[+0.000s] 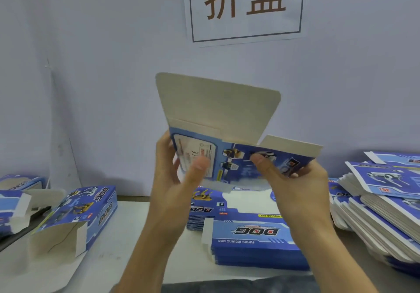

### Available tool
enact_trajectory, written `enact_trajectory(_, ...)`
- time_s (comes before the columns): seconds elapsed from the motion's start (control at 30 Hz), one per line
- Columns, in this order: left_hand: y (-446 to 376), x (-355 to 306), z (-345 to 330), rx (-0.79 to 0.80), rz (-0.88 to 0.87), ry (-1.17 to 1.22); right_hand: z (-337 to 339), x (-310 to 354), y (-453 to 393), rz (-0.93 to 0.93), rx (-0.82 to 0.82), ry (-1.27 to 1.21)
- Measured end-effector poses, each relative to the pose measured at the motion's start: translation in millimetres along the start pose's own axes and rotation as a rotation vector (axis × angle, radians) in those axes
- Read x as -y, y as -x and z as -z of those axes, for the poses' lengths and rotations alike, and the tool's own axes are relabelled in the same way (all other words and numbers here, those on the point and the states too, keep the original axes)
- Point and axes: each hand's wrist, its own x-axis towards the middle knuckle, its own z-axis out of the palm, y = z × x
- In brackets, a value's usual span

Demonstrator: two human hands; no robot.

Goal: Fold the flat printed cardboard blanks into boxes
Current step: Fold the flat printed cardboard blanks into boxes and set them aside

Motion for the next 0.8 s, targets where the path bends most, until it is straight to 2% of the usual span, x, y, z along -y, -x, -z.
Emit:
enact_trajectory(0.13, 3, 5, -3, -0.007, 0.044, -0.279, 1, 9, -1, -0.011, 0.085, -0.045)
enact_trajectory(0.23, 3, 9, 1, -0.03, 0.022, -0.361, -3, 15, 3, 0.002, 0.194, -0.016)
enact_trajectory(0.37, 4, 9, -3, 0.093, 0.038, -0.252, -14, 15, 13, 0.01, 0.322, 0.071)
enact_trajectory(0.57, 6, -1, -7, -0.014, -0.001, -0.24, -12, 20, 13, 0.043, 0.387, 0.003)
enact_trajectory(0.7, 4, -23, -13, 0.042, -0.041, -0.093, 3, 26, 10, 0.101, 0.422, -0.019)
enact_trajectory(0.8, -1, -28, -14, 0.031, -0.012, -0.137, 9, 29, 6, 0.064, 0.466, -0.016)
